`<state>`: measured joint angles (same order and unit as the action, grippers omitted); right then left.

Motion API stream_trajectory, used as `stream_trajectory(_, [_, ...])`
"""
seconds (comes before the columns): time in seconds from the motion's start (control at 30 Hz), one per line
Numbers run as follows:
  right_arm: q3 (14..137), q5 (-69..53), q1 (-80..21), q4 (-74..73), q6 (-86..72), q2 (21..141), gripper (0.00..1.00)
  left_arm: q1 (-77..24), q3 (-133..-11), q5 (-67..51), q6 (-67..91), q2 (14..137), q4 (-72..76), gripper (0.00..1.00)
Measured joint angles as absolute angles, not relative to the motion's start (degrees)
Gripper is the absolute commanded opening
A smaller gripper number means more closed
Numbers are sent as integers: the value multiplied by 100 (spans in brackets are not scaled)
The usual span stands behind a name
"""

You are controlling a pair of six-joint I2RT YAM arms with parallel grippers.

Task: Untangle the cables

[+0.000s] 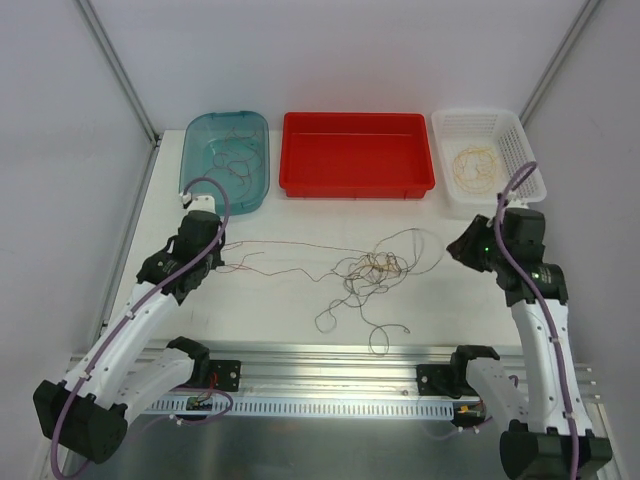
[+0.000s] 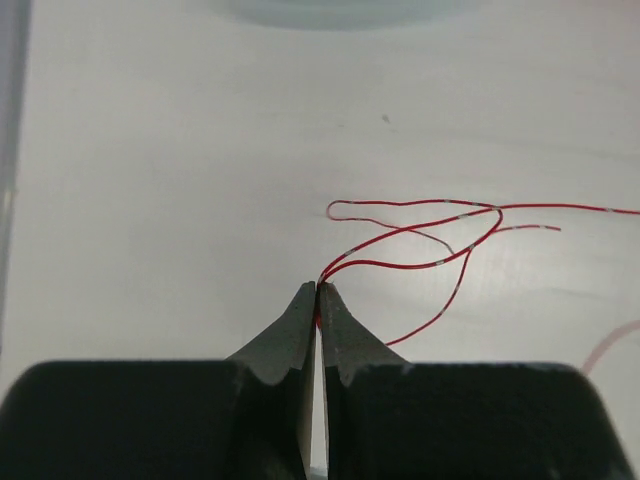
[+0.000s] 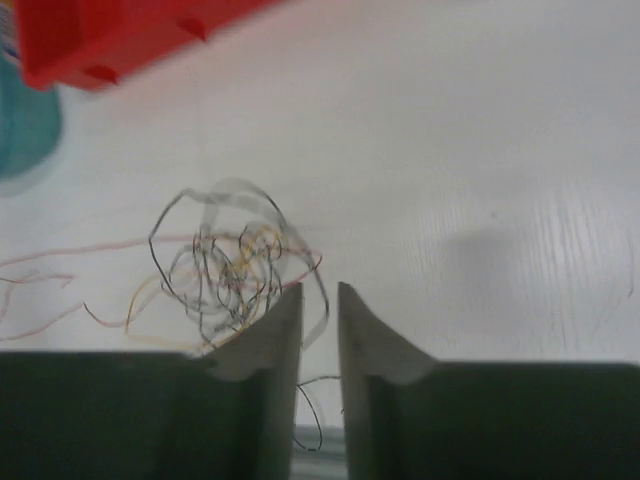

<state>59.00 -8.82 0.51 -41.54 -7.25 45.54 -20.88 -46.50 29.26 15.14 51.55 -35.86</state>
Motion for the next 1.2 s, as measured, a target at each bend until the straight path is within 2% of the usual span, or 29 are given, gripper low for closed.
stream_trajectory(0.03, [5537, -963, 51, -4132, -731, 4628, 35, -2088, -4600, 2661, 1426, 5065, -3444, 0])
stream_trajectory(0.07, [5203, -1000, 49, -4128, -731, 4737, 46, -2091, -4565, 2381, 1356, 4993, -3319, 0])
stream_trajectory(0.17, [4453, -1041, 19, -4189, -725, 5028, 66, -2088, -4475, 1730, 1160, 4897, -2980, 0])
stream_trajectory(0.3, [4453, -1085, -263, -4244, -591, 4930, 75, -2088, -4353, 1109, 945, 4904, -2764, 1])
stream_trajectory(0.53, [5334, -1439, -1564, -3675, -211, 5170, 76, -2088, -4322, 495, 773, 4910, -2580, 2])
stream_trajectory(0.77, [6429, -1474, -3288, -2886, 489, 7015, 75, -2088, -4316, 462, 740, 4906, -2547, 2])
stream_trajectory(1.0, [7107, -2021, -4034, -2222, 886, 8908, 70, -2088, -4313, 532, 744, 4880, -2543, 2])
stream_trajectory(1.2, [7220, -2646, -4657, -1505, 854, 9682, 68, -2088, -4313, 694, 770, 4888, -2541, 2])
